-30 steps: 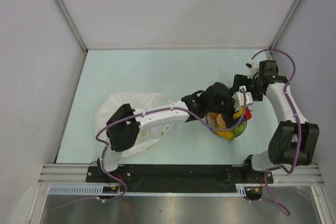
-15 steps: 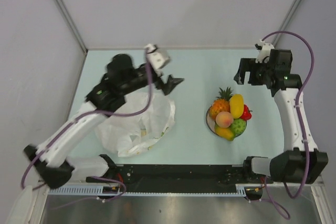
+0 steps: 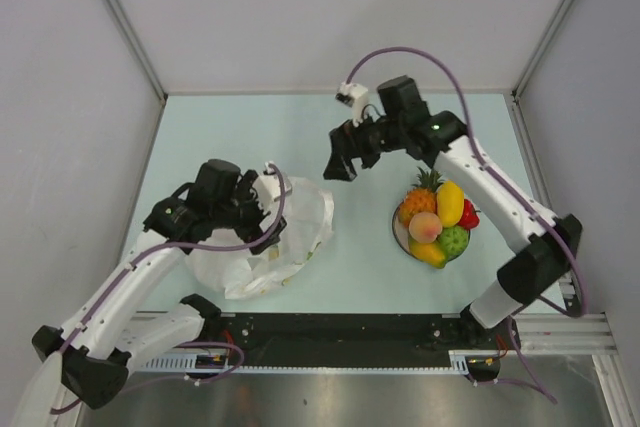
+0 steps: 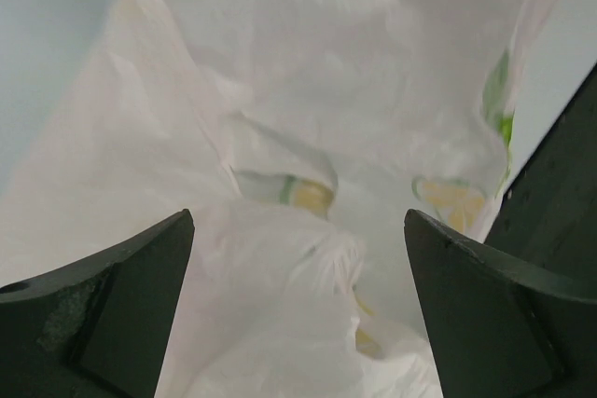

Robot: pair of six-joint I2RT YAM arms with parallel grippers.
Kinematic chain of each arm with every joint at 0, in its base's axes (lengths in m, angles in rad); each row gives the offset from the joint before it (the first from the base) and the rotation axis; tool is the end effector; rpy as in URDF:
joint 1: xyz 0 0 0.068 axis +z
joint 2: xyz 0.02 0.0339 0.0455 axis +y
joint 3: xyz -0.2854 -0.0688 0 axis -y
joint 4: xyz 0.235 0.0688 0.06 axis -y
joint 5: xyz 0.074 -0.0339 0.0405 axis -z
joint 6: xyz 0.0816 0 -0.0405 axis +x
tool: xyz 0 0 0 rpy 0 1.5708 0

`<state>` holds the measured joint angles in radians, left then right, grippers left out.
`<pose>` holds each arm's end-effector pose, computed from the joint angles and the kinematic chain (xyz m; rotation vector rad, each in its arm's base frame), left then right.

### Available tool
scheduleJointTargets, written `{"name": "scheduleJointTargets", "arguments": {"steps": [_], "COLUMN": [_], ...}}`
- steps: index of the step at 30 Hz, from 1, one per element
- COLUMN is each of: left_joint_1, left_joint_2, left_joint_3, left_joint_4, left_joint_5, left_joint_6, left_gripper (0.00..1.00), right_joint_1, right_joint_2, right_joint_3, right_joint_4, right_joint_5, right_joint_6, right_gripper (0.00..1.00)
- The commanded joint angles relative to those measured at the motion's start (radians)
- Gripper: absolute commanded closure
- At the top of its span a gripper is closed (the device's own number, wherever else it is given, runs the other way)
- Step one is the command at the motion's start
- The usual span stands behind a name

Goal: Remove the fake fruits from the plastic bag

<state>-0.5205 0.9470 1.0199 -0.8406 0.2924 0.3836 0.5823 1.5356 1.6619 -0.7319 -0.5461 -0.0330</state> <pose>0.1555 -0.1163 0.3165 1.1484 2.0315 -0.4098 0.2721 0.2299 0.4060 -0.9709 1.9929 0.9028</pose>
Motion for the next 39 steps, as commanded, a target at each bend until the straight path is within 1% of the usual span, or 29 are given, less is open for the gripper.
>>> {"name": "scheduleJointTargets", "arguments": {"steps": [1,2,5,7,9,13,15,17,18,19,20,21,22,23,24,25,27,28,29,31,32,34,35,36,38,39], "left_joint_1": [0.004,0.005,0.005,0.005,0.004,0.002,-0.010,-0.033,-0.039,-0.045,-0.050,-0.050,-0.050,-0.050,-0.050,-0.050,-0.050,-0.050,-0.047,-0.044,-0.036,-0.020,-0.016,-0.016,-0.016,-0.016], "left_joint_2": [-0.059,-0.030,-0.002,-0.007,0.001,0.079,0.108,0.105,0.098,0.096,0.098,0.101,0.113,0.125,0.130,0.131,0.127,0.131,0.151,0.193,0.214,0.289,0.314,0.346,0.358,0.352], "left_joint_3": [-0.061,-0.069,-0.116,-0.168,-0.197,-0.193,-0.207,-0.230,-0.234,-0.241,-0.244,-0.242,-0.238,-0.218,-0.204,-0.184,-0.101,-0.063,0.030,0.141,0.270,0.408,0.534,0.590,0.704,0.724], "left_joint_4": [-0.167,-0.181,-0.225,-0.195,-0.139,-0.137,-0.132,-0.109,-0.101,-0.100,-0.103,-0.107,-0.112,-0.133,-0.137,-0.138,-0.123,-0.115,-0.094,-0.078,-0.054,-0.038,-0.029,-0.020,0.003,0.011], "left_joint_5": [0.005,-0.010,-0.085,-0.142,-0.165,-0.185,-0.232,-0.336,-0.361,-0.381,-0.412,-0.424,-0.435,-0.449,-0.450,-0.447,-0.405,-0.389,-0.357,-0.334,-0.322,-0.300,-0.276,-0.277,-0.280,-0.283], "left_joint_6": [0.182,0.195,0.236,0.247,0.248,0.265,0.284,0.302,0.334,0.348,0.365,0.382,0.385,0.388,0.379,0.373,0.348,0.338,0.306,0.276,0.241,0.206,0.183,0.173,0.160,0.153], "left_gripper": [0.00,0.00,0.00,0.00,0.00,0.00,0.00,0.00,0.00,0.00,0.05,0.28,0.43,0.62,0.94,1.00,1.00,1.00,1.00,1.00,1.00,1.00,1.00,1.00,1.00,0.99], "right_joint_1": [0.083,0.109,0.117,0.106,0.088,0.085,0.091,0.091,0.090,0.090,0.087,0.083,0.071,0.067,0.057,0.039,0.015,0.002,-0.024,-0.056,-0.091,-0.125,-0.149,-0.159,-0.170,-0.171], "right_joint_2": [0.095,0.106,0.138,0.159,0.164,0.156,0.146,0.140,0.139,0.138,0.135,0.136,0.138,0.142,0.146,0.149,0.168,0.178,0.184,0.225,0.241,0.291,0.310,0.322,0.328,0.325], "right_joint_3": [0.000,-0.002,-0.014,-0.017,-0.027,-0.037,-0.051,-0.062,-0.080,-0.086,-0.094,-0.100,-0.105,-0.106,-0.105,-0.094,-0.070,-0.027,0.008,0.083,0.186,0.295,0.391,0.441,0.493,0.509], "right_joint_4": [-0.066,-0.081,-0.107,-0.115,-0.106,-0.092,-0.096,-0.098,-0.097,-0.095,-0.092,-0.083,-0.080,-0.078,-0.069,-0.064,-0.052,-0.047,-0.043,-0.026,-0.021,-0.004,-0.006,-0.008,-0.001,0.000], "right_joint_5": [-0.059,-0.011,0.015,0.014,-0.001,-0.054,-0.060,-0.064,-0.072,-0.077,-0.086,-0.100,-0.133,-0.150,-0.167,-0.201,-0.225,-0.235,-0.223,-0.219,-0.219,-0.212,-0.209,-0.203,-0.201,-0.207], "right_joint_6": [0.041,0.036,0.054,0.076,0.099,0.110,0.105,0.105,0.108,0.113,0.117,0.119,0.120,0.122,0.122,0.125,0.151,0.157,0.168,0.173,0.176,0.176,0.171,0.159,0.145,0.139], "right_gripper": [0.00,0.00,0.00,0.00,0.03,0.05,0.05,0.05,0.08,0.17,0.24,0.32,0.46,0.53,0.59,0.70,0.82,1.00,1.00,1.00,1.00,1.00,1.00,1.00,1.00,1.00]}}
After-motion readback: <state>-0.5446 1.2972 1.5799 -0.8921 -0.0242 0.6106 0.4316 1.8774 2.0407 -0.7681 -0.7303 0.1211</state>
